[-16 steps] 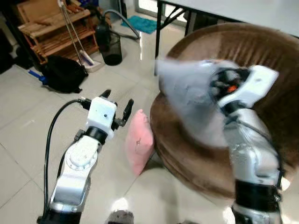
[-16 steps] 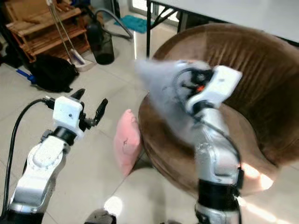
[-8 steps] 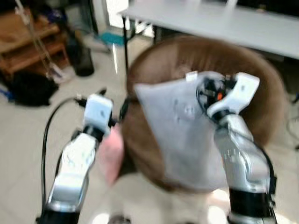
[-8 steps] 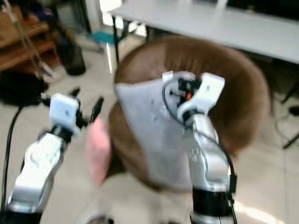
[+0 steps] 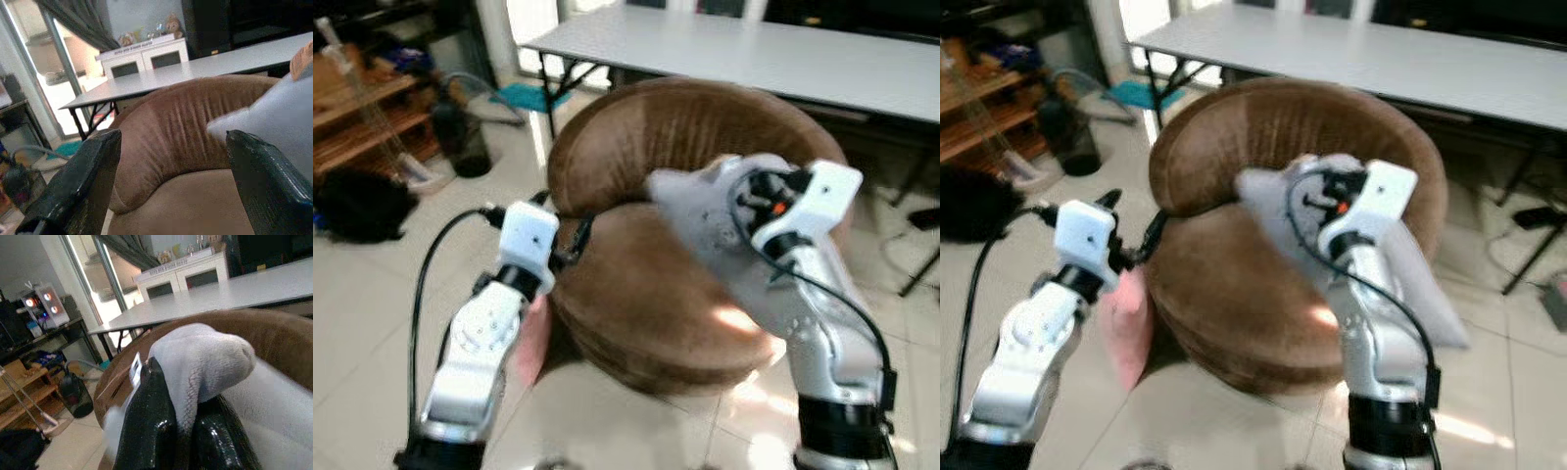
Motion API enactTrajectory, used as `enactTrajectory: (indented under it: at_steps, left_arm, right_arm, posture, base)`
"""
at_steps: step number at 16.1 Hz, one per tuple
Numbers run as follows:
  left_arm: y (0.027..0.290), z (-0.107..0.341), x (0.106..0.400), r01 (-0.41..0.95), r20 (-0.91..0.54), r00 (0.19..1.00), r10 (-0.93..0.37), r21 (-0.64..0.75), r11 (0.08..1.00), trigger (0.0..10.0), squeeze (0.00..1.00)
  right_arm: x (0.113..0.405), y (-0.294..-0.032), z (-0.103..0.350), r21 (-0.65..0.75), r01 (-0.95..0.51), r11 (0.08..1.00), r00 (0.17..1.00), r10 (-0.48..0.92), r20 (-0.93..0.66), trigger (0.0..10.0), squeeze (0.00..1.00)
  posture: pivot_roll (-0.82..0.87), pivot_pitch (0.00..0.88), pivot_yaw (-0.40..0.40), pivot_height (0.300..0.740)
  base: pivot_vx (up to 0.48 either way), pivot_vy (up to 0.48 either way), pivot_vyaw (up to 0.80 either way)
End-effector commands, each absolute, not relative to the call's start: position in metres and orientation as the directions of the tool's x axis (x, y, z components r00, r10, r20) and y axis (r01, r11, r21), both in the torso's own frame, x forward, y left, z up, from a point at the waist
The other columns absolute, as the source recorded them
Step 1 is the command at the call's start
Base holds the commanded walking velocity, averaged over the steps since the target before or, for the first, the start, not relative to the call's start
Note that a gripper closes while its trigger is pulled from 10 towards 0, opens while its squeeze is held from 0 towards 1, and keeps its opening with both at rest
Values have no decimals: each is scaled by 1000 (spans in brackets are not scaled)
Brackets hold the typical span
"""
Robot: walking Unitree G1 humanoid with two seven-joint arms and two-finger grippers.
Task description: Move the pillow to the sofa from floor
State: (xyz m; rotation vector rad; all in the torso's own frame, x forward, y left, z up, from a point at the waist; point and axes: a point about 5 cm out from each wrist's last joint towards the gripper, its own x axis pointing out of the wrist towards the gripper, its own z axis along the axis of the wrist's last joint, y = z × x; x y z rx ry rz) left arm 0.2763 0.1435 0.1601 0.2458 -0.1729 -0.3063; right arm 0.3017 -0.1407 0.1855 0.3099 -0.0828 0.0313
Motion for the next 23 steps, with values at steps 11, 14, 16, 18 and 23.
enactTrajectory:
  at_steps: [11, 14, 16, 18, 23]
  left_arm:
    - [143, 160, 276, 297, 123, 934, -336, 260, 919, 10000, 0]
    - [143, 160, 275, 299, 120, 934, -337, 259, 918, 10000, 0]
    - [143, 160, 275, 298, 119, 934, -336, 259, 919, 10000, 0]
    - [143, 159, 274, 300, 116, 934, -338, 260, 918, 10000, 0]
    - [143, 158, 272, 308, 107, 933, -344, 262, 915, 10000, 0]
  right_arm:
    - [303, -136, 191, 289, -70, 955, 993, 39, 112, 10000, 0]
    - [303, -135, 189, 290, -73, 954, 994, 44, 103, 10000, 0]
    - [303, -135, 188, 294, -75, 953, 994, 48, 95, 10000, 0]
    - [303, -134, 186, 293, -74, 953, 995, 50, 86, 10000, 0]
    - [301, -132, 184, 280, -83, 956, 995, 65, 76, 10000, 0]
  posture:
    - [17, 39, 2, 740]
    - [19, 44, -1, 740]
    - [19, 46, -2, 740]
    - [20, 48, -3, 740]
    - [24, 62, -2, 740]
  base:
    - [372, 0, 0]
    - [371, 0, 0]
    - [373, 0, 0]
    - [371, 0, -650]
    - [367, 0, -125]
